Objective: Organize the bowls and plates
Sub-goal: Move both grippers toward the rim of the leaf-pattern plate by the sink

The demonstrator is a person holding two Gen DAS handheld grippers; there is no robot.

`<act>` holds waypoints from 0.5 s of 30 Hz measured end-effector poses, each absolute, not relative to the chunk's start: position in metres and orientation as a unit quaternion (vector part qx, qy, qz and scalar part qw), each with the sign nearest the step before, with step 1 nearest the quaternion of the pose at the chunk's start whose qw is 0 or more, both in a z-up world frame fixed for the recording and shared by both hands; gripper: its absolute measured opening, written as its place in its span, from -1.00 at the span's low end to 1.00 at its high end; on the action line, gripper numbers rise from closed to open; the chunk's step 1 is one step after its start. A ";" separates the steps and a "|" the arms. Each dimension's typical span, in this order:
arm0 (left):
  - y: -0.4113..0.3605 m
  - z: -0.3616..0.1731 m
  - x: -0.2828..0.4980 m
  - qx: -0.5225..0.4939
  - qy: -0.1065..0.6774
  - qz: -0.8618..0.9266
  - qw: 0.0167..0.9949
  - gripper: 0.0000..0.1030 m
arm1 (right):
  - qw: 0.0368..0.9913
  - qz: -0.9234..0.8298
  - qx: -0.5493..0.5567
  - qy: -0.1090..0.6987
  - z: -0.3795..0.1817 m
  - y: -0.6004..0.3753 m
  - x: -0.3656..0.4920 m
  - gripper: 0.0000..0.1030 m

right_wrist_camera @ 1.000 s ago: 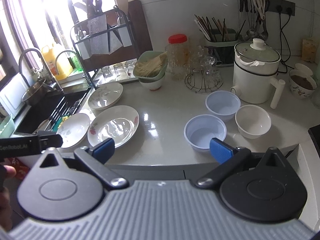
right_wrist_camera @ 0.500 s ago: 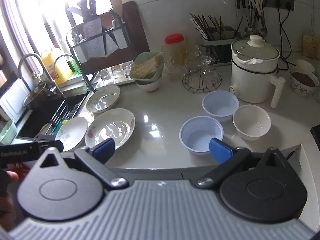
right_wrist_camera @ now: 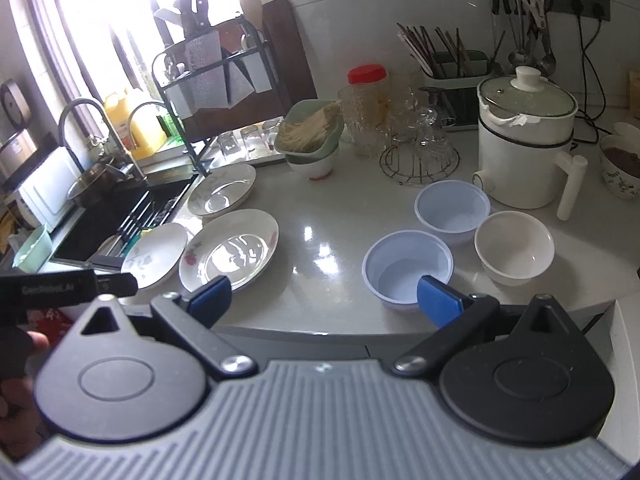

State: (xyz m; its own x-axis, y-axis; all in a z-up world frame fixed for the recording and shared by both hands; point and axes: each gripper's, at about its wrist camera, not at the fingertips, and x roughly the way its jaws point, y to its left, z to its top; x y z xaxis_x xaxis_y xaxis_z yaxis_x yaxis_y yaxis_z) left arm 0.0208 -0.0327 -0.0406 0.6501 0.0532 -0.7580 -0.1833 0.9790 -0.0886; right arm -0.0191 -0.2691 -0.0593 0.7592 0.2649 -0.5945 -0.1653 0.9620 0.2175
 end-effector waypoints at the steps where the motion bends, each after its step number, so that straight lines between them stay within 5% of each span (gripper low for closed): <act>1: -0.031 -0.040 0.021 -0.079 0.412 0.066 0.906 0.97 | 0.935 0.117 0.074 0.326 -0.059 -0.267 -0.019 0.96; 15: 0.030 -0.042 0.053 -0.064 0.415 0.039 0.907 0.97 | 0.937 0.105 0.087 0.321 -0.066 -0.218 0.004 0.89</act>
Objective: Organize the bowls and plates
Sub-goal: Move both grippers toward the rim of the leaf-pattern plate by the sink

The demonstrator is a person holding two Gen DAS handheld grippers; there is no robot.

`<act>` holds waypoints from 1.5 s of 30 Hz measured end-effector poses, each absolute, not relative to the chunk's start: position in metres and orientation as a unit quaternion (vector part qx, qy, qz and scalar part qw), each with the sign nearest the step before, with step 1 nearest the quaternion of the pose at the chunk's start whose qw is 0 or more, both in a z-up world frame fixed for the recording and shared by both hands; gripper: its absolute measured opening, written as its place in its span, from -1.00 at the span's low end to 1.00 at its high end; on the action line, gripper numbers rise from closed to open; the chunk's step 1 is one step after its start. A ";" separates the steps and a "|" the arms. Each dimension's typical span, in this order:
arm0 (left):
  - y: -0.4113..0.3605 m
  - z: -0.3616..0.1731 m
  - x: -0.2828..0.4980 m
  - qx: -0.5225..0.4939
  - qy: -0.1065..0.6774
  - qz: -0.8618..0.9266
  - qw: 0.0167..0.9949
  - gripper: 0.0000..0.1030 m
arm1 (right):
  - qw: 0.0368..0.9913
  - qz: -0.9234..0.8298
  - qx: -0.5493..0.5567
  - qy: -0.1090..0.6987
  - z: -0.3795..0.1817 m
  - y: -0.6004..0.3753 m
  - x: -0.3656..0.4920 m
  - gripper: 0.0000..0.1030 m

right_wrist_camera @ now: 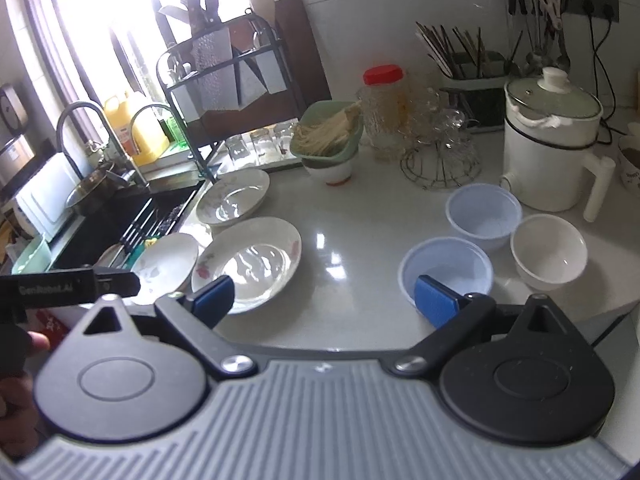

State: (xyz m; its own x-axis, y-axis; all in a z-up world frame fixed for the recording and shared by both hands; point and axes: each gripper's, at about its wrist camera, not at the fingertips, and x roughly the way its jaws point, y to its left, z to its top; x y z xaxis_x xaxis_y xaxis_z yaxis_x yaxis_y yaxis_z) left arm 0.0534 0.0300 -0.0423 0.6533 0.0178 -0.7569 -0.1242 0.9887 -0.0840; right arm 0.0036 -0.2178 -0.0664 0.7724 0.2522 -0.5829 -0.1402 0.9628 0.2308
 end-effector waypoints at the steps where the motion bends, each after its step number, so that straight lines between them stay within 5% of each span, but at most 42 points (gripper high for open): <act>1: 0.038 -0.041 0.057 -0.066 0.414 0.036 0.907 0.97 | 0.937 0.104 0.091 0.322 -0.066 -0.212 0.006 0.89; 45: 0.326 -0.161 0.237 -0.066 0.464 -0.036 0.883 0.95 | 0.888 0.106 0.133 0.427 -0.168 0.059 0.154 0.43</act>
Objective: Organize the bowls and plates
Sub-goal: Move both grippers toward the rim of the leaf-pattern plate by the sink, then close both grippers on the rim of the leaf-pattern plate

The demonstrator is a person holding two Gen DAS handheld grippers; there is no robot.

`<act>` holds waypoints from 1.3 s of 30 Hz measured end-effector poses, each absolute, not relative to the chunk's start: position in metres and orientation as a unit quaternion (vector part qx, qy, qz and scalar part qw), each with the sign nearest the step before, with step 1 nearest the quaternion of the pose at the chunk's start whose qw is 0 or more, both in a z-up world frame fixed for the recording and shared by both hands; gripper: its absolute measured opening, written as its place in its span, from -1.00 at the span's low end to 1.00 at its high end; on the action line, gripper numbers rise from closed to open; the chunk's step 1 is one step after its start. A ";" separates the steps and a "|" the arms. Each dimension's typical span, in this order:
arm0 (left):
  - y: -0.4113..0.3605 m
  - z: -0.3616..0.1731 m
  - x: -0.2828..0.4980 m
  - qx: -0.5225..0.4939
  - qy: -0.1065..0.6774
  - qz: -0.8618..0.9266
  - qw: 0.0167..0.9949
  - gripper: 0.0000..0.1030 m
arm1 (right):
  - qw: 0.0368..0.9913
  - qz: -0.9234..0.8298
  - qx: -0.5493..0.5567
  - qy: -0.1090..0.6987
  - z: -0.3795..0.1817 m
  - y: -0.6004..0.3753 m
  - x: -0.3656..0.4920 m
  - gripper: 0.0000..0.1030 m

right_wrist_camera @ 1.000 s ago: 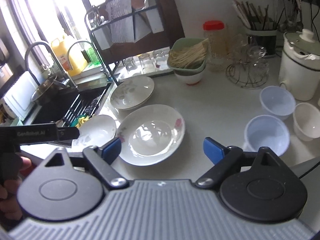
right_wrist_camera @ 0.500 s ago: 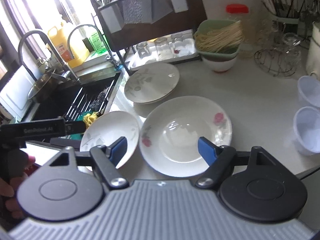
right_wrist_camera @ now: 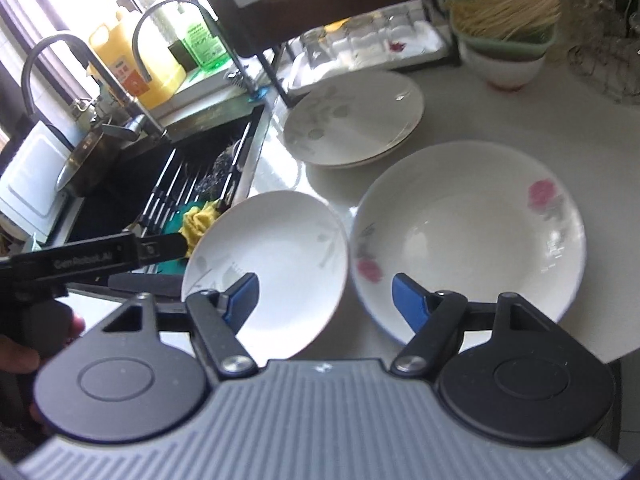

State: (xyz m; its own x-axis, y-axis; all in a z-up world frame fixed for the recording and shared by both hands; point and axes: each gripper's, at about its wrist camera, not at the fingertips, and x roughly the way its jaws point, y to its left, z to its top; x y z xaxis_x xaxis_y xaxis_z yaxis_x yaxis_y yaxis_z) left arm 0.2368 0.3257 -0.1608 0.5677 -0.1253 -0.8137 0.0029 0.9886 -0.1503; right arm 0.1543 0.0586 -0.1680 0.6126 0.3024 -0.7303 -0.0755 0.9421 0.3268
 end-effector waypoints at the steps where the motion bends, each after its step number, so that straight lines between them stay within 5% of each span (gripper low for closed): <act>1: 0.331 -0.165 0.239 -0.077 0.467 -0.038 0.880 0.94 | 0.888 0.099 0.132 0.429 -0.171 0.061 0.156 0.45; 8: 0.344 -0.194 0.258 -0.075 0.479 -0.056 0.873 0.77 | 0.873 0.086 0.169 0.450 -0.196 0.067 0.171 0.46; 11: 0.345 -0.207 0.265 -0.077 0.489 -0.080 0.865 0.47 | 0.867 0.084 0.175 0.460 -0.202 0.073 0.174 0.44; 16: 0.348 -0.219 0.276 -0.079 0.498 -0.098 0.858 0.07 | 0.871 0.057 0.175 0.456 -0.200 0.075 0.176 0.10; 25: 0.350 -0.231 0.297 -0.069 0.508 -0.125 0.849 -0.21 | 0.858 0.050 0.184 0.478 -0.205 0.077 0.172 0.03; 35: 0.349 -0.234 0.308 -0.053 0.514 -0.156 0.842 -0.47 | 0.838 0.023 0.221 0.498 -0.235 0.074 0.183 -0.56; 39: 0.349 -0.233 0.312 -0.045 0.519 -0.169 0.837 -0.48 | 0.840 0.038 0.216 0.497 -0.238 0.082 0.184 -0.63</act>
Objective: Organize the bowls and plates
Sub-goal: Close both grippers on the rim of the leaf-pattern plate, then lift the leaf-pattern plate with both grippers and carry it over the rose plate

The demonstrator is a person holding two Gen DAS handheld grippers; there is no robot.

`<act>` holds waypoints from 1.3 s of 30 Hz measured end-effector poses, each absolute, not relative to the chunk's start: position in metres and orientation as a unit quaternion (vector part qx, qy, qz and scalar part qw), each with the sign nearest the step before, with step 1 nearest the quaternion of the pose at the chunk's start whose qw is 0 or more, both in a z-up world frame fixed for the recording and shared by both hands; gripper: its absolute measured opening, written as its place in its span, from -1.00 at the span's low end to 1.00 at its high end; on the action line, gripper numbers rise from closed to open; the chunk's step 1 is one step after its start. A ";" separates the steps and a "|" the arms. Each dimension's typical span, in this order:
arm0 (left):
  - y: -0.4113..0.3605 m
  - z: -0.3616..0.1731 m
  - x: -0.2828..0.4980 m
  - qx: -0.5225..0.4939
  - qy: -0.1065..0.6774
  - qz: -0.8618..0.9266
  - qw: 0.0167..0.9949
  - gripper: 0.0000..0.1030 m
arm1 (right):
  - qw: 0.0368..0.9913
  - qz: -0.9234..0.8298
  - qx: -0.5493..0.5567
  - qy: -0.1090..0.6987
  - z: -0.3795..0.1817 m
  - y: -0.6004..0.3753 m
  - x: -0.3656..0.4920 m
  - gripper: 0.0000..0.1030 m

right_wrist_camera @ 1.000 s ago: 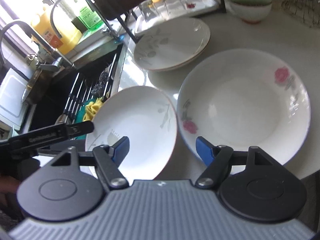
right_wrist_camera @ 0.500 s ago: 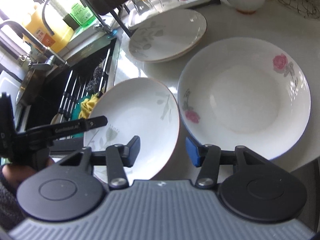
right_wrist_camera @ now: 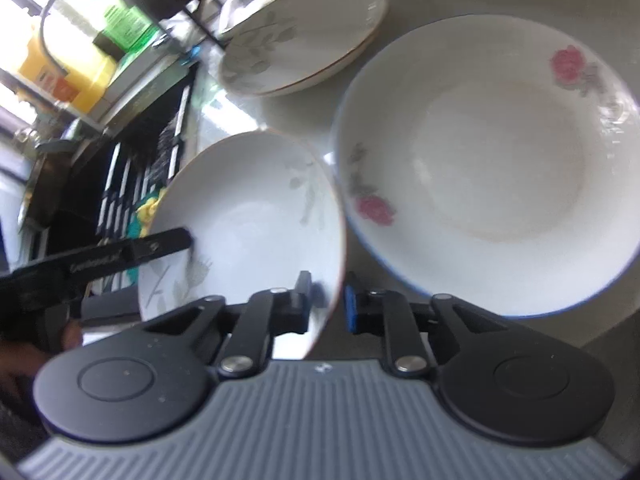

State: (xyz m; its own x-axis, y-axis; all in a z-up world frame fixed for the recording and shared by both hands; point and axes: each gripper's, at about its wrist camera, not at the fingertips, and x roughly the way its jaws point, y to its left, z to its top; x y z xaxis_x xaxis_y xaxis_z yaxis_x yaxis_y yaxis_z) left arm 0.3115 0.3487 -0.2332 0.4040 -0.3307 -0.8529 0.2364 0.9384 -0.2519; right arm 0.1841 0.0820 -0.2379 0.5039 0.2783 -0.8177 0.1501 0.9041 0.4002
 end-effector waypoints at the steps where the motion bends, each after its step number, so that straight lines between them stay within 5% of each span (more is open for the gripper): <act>1: 0.350 -0.233 0.313 -0.049 0.521 -0.171 0.835 -0.48 | 0.841 0.037 0.212 0.496 -0.237 0.083 0.184 -0.63; 28: 0.296 -0.140 0.300 -0.140 0.501 -0.170 0.837 -0.48 | 0.859 0.091 0.207 0.460 -0.148 0.007 0.187 -0.63; 39: 0.213 -0.179 0.312 -0.110 0.549 -0.153 0.815 -0.48 | 0.848 0.090 0.195 0.484 -0.187 -0.065 0.207 -0.63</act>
State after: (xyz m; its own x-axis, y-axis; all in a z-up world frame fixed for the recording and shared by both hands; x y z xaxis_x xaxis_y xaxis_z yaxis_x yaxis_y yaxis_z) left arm 0.3120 0.2129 -0.1786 0.3512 -0.3693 -0.8604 0.1285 0.9293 -0.3463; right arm 0.2074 -0.0653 -0.1868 0.5145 0.3418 -0.7864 0.0358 0.9077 0.4180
